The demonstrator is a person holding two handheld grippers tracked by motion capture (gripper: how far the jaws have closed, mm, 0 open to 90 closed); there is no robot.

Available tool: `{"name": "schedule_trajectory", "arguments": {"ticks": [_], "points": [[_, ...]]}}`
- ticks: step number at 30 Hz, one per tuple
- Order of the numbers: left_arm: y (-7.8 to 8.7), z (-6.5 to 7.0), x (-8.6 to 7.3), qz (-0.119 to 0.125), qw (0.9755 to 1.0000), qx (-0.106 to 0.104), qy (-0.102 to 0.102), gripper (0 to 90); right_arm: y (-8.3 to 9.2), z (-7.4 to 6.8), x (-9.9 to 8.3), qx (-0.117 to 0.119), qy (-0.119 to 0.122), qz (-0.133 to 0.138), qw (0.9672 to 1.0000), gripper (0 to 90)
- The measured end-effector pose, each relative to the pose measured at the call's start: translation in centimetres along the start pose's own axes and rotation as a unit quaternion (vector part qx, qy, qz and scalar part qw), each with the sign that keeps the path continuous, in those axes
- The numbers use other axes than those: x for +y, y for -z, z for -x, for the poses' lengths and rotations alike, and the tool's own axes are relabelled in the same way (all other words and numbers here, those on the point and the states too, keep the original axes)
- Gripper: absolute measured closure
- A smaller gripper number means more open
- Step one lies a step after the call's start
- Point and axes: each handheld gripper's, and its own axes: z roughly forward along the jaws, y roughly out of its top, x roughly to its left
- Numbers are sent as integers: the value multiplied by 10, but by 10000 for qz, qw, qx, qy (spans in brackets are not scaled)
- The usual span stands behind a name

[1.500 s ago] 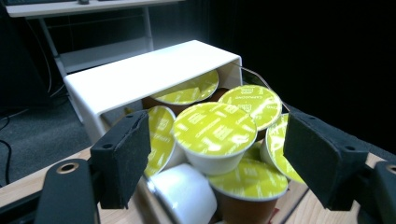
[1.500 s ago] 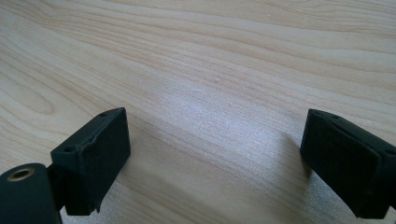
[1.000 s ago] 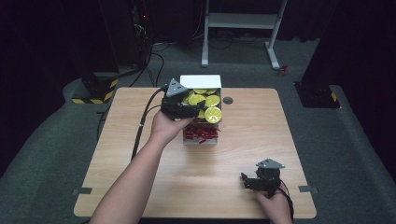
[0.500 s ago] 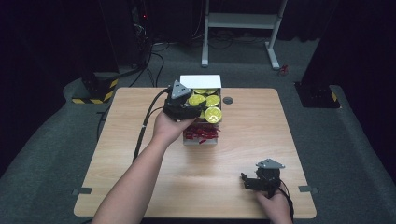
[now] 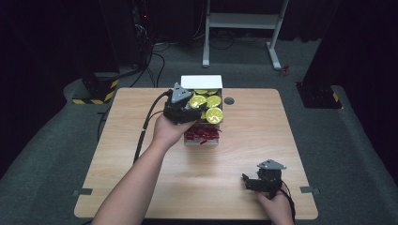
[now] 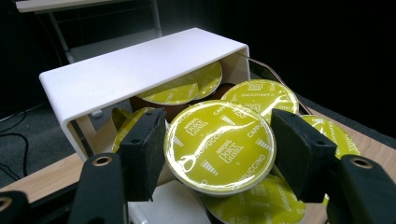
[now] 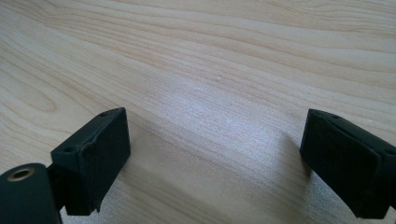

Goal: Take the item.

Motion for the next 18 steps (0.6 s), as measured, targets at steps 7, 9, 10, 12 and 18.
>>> {"name": "schedule_trajectory", "arguments": {"ticks": [7,9,10,12,18], "points": [[3,3,0,54,10000,-38,-3,382,0,0,0,3,28,5,10000,83],[4,3,-1,63,10000,-56,25,382,0,0,0,5,30,4,10000,84],[4,3,-1,70,9999,-68,45,382,0,0,0,5,29,5,10000,84],[5,2,-1,79,9999,-68,63,382,0,0,0,5,30,4,10000,84],[10,-2,-1,143,9997,-75,159,382,0,0,0,4,30,5,10000,84]]}}
